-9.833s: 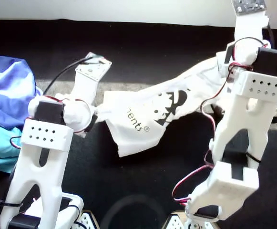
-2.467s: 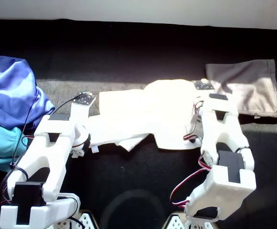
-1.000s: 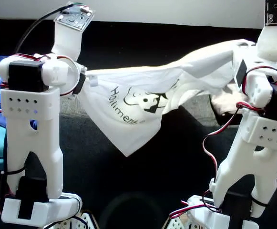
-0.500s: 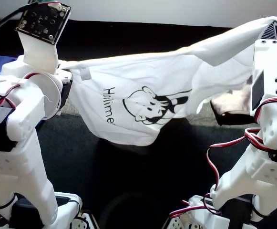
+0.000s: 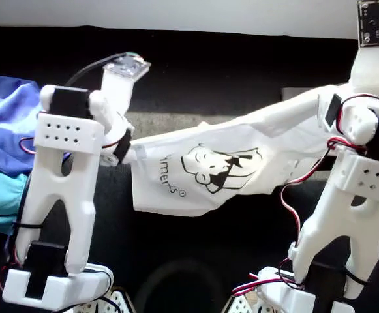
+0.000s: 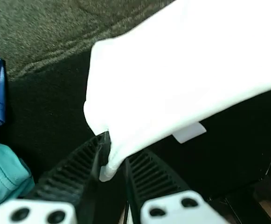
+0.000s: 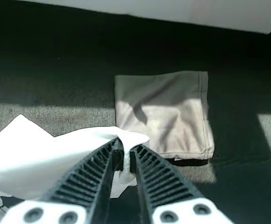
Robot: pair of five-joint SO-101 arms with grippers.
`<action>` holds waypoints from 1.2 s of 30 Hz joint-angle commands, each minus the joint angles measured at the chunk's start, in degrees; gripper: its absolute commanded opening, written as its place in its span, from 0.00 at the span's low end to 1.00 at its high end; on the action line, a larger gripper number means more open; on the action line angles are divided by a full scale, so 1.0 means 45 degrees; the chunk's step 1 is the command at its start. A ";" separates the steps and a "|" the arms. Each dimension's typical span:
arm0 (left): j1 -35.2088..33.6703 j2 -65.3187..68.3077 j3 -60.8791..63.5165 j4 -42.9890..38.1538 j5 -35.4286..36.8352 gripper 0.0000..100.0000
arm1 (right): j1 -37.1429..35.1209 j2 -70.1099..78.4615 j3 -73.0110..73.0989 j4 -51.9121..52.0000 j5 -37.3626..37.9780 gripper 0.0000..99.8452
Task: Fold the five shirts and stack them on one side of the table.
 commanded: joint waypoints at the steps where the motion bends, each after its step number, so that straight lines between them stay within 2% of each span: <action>1: 0.0889 0.0479 0.1260 -0.0586 0.0059 0.01 | -0.0518 -0.1104 0.1905 -0.0303 -0.0449 0.01; 4: 0.1573 0.0537 0.2628 -0.1582 0.0059 0.01 | -0.0869 -0.2452 0.4503 -0.1084 -0.0469 0.01; 7: 0.2061 0.0537 0.4190 -0.2657 0.0059 0.01 | -0.0869 -0.4171 0.8059 -0.2803 -0.0469 0.01; 11: 0.2256 0.0537 0.6437 -0.4474 0.0059 0.01 | -0.0869 -0.6242 1.2239 -0.4659 -0.0430 0.01; 14: 0.2237 0.0537 0.7433 -0.5372 0.0059 0.01 | -0.0869 -0.7238 1.4115 -0.5402 -0.0410 0.01; 17: 0.2198 0.0635 0.7648 -0.5411 0.0059 0.04 | -0.0869 -0.7512 1.4740 -0.5597 -0.0391 0.01; 23: 0.1748 0.0654 0.7687 -0.5509 0.0078 0.22 | -0.0908 -0.7512 1.4701 -0.5597 -0.0391 0.01; 29: 0.1416 0.0674 0.7687 -0.5568 0.0821 0.20 | -0.0928 -0.7512 1.4759 -0.5597 -0.0391 0.01; 33: 0.1495 0.0674 0.8254 -0.6369 0.1172 0.20 | -0.0928 -0.7512 1.4779 -0.5597 -0.0391 0.01; 36: 0.1455 0.0635 0.8860 -0.6701 0.1172 0.12 | -0.0889 -0.7531 1.4740 -0.5597 -0.0391 0.01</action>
